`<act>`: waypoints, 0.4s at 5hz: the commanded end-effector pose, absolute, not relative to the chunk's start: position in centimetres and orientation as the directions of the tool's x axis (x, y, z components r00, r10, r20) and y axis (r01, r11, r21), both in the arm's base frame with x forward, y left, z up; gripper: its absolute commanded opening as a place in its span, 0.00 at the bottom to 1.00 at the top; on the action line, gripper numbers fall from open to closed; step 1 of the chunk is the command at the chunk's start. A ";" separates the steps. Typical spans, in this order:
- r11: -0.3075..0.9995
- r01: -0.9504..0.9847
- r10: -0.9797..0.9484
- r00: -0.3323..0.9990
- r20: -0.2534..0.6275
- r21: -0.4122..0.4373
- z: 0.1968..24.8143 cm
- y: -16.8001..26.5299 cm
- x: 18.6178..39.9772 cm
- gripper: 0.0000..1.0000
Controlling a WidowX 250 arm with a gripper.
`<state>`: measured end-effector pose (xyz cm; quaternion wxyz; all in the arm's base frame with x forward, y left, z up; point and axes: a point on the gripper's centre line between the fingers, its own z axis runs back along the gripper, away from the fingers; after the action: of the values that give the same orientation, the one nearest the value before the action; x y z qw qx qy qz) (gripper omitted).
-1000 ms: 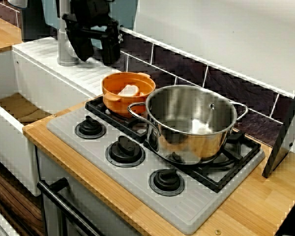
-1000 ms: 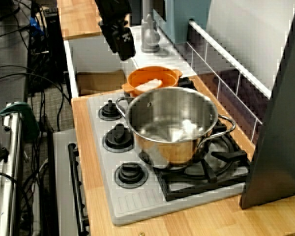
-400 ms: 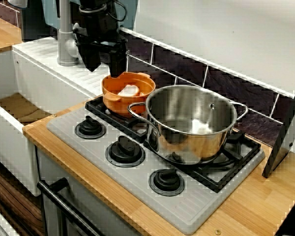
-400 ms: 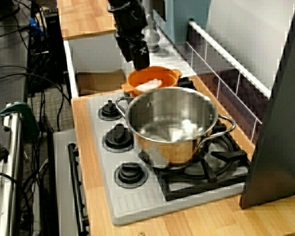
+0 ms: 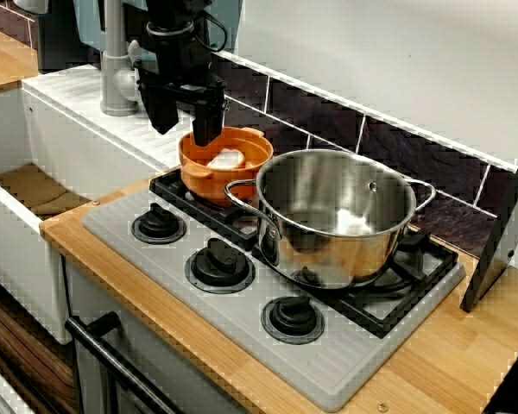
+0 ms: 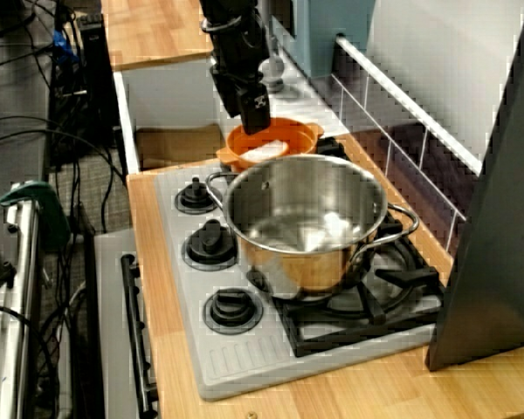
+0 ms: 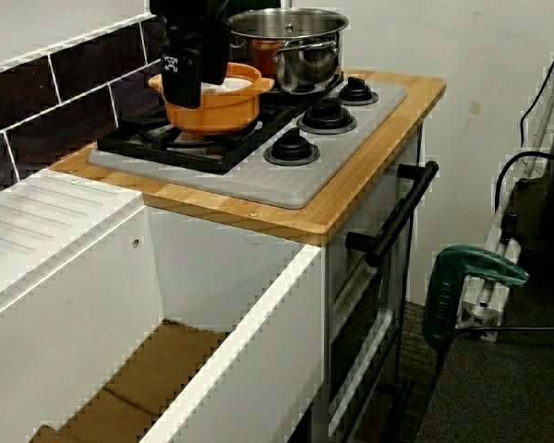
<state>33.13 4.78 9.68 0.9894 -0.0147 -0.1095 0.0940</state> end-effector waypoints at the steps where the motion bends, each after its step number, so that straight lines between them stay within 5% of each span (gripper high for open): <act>1: 0.984 -0.175 0.176 0.954 0.244 -0.029 9.8 5.4 32.9 1.00; 2: 0.984 -0.174 0.175 0.954 0.243 -0.026 9.6 5.5 32.8 1.00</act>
<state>33.08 5.34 9.03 0.9903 -0.0049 -0.1073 0.0877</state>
